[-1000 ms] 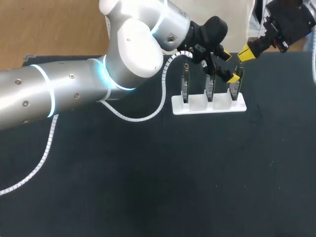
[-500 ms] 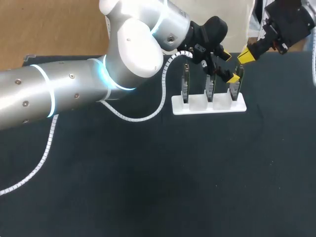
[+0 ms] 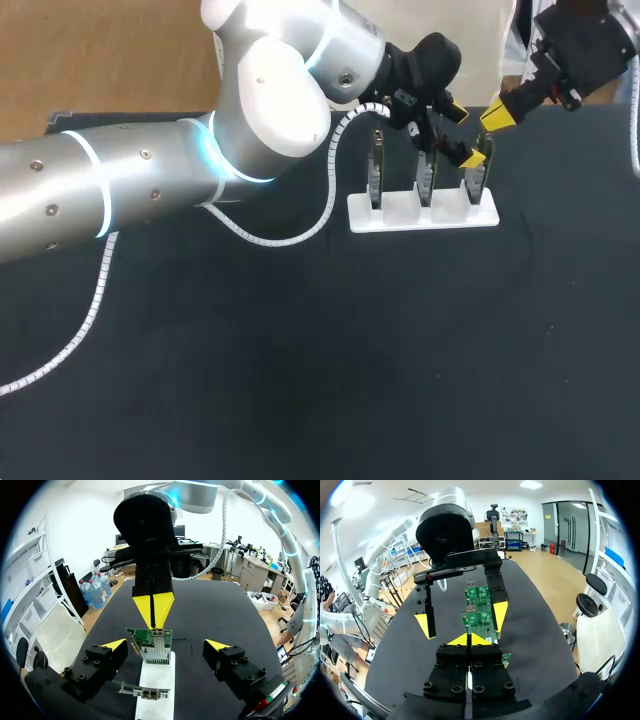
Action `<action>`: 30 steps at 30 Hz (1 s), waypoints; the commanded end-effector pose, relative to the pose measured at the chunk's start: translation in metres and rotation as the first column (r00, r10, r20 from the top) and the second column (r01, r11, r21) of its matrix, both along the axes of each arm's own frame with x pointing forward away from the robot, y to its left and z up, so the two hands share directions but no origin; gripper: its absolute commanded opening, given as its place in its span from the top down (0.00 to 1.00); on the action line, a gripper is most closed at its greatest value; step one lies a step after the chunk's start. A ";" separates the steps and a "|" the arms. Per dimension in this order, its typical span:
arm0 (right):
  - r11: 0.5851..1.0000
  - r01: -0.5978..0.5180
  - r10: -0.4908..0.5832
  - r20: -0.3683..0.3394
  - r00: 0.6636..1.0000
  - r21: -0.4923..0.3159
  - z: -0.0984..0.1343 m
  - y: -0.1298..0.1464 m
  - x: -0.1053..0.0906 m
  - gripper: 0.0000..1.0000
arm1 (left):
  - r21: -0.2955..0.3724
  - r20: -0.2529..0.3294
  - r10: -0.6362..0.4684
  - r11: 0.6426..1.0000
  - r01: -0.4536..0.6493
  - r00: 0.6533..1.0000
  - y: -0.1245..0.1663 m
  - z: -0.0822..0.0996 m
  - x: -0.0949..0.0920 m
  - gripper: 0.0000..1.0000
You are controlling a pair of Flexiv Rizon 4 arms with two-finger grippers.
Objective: Pick up the optical module with the left hand, and insert it into the network port with the right hand.
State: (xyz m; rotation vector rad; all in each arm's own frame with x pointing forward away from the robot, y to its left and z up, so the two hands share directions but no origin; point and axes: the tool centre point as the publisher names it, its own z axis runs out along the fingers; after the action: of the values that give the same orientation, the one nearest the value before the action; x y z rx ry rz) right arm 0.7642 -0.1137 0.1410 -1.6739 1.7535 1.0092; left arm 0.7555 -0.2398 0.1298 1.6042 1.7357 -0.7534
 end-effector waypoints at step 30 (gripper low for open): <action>1.000 0.007 -0.008 -0.033 0.999 -0.006 -0.024 -0.003 0.001 1.00 | 0.008 -0.004 0.000 1.000 0.000 1.000 -0.001 0.001 0.002 0.00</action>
State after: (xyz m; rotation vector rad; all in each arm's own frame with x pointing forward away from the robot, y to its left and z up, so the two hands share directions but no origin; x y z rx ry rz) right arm 0.7634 -0.1156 0.1387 -1.6606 1.7837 1.0270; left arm 0.7555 -0.2398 0.1298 1.6042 1.7357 -0.7534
